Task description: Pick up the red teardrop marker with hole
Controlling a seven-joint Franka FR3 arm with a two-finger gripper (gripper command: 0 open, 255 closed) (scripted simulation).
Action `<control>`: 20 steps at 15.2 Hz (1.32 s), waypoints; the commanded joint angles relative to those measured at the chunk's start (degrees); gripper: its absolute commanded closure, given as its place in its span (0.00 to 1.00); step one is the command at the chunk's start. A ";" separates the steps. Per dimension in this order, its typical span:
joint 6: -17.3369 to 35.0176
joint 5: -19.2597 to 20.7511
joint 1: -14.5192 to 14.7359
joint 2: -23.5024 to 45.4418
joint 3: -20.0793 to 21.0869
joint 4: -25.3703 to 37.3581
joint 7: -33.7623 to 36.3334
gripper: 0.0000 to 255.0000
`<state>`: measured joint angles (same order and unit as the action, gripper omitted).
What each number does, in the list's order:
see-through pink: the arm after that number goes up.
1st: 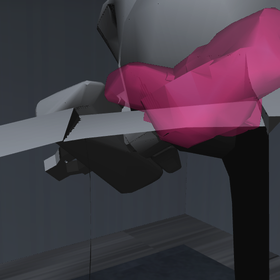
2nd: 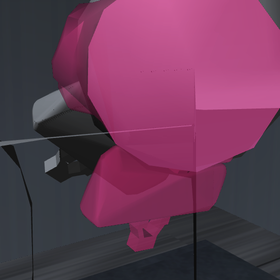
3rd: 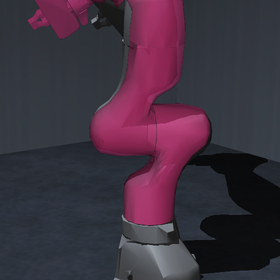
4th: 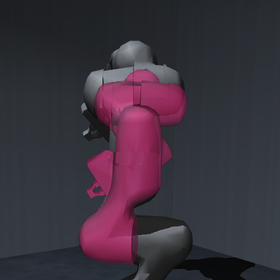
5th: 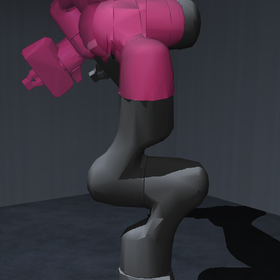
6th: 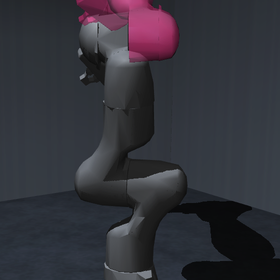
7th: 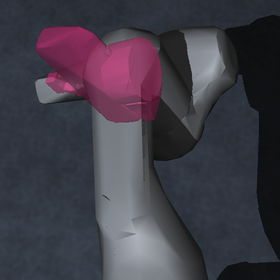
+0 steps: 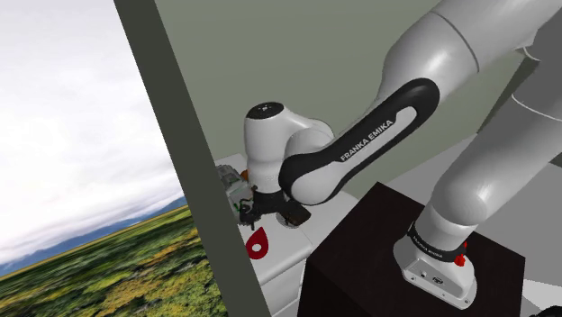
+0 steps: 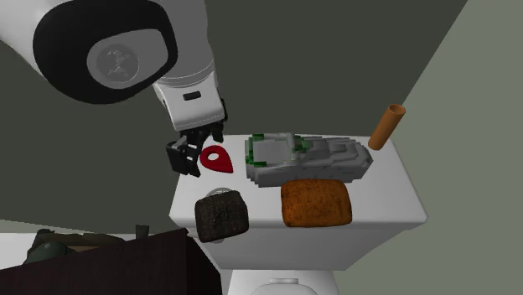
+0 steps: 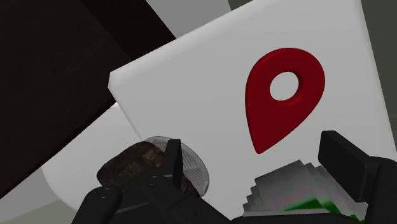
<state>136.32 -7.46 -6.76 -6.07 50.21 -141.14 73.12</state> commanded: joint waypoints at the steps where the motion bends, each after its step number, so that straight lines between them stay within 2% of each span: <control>1: 2.50 9.31 -1.64 7.92 2.71 3.34 10.70 0.00; 2: 3.05 14.32 -1.19 11.81 2.54 5.11 15.81 0.00; 10: 7.86 24.67 3.25 19.72 -2.68 5.16 23.59 0.00; 12: 7.87 24.61 3.35 19.70 -2.78 5.15 23.55 0.00; 13: 7.87 24.56 3.34 19.65 -2.74 5.12 23.55 1.00; 20: 7.90 24.58 3.33 19.67 -2.76 5.10 23.54 1.00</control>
<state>144.20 17.12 -3.42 13.50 47.48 -135.96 96.66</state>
